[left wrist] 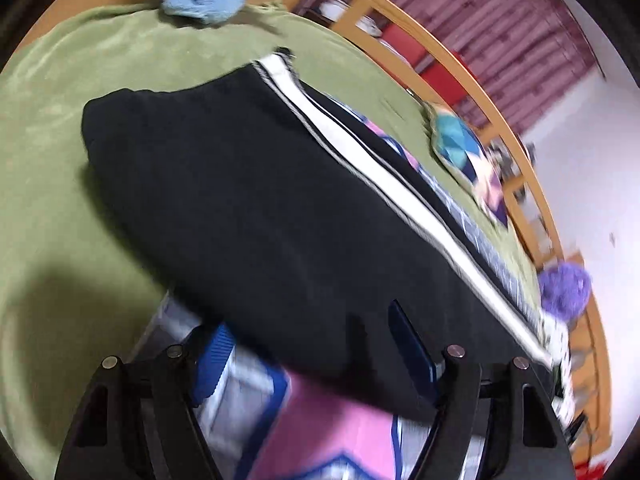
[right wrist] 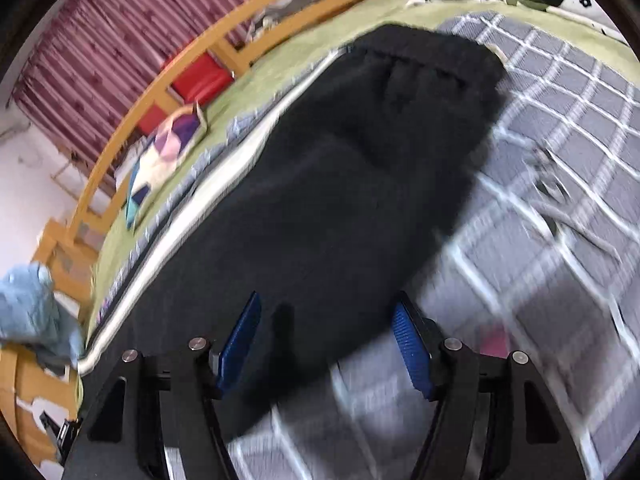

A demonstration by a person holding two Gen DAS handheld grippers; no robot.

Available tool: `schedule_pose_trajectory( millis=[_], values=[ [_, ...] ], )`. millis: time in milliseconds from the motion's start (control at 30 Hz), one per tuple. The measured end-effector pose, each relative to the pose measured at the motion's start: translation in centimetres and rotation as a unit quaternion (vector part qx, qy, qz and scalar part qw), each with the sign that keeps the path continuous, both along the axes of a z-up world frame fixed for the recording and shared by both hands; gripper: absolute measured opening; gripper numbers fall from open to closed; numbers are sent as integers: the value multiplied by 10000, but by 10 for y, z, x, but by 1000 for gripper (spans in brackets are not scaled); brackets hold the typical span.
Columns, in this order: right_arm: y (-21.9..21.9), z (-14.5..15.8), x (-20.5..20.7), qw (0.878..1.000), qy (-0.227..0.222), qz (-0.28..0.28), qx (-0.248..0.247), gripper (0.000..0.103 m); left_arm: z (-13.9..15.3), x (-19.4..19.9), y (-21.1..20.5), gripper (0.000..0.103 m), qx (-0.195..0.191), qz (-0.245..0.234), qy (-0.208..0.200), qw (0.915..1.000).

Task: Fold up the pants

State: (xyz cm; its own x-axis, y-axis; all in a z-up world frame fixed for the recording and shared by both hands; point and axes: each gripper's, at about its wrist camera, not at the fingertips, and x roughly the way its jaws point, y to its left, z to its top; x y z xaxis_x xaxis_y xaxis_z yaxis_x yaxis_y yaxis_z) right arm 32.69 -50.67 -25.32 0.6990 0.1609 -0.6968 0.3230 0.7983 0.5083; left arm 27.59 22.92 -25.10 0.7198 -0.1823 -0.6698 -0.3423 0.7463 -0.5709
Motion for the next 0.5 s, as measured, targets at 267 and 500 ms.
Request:
schedule_pose_trajectory(
  millis=[267, 500],
  values=[
    [-15, -1, 68, 9992, 51, -355, -188, 25, 10, 44, 10, 13, 551, 201, 237, 9980],
    [-8, 94, 29, 9975, -544, -146, -425, 16, 115, -2, -3, 12, 1138, -280, -288, 9927]
  ],
)
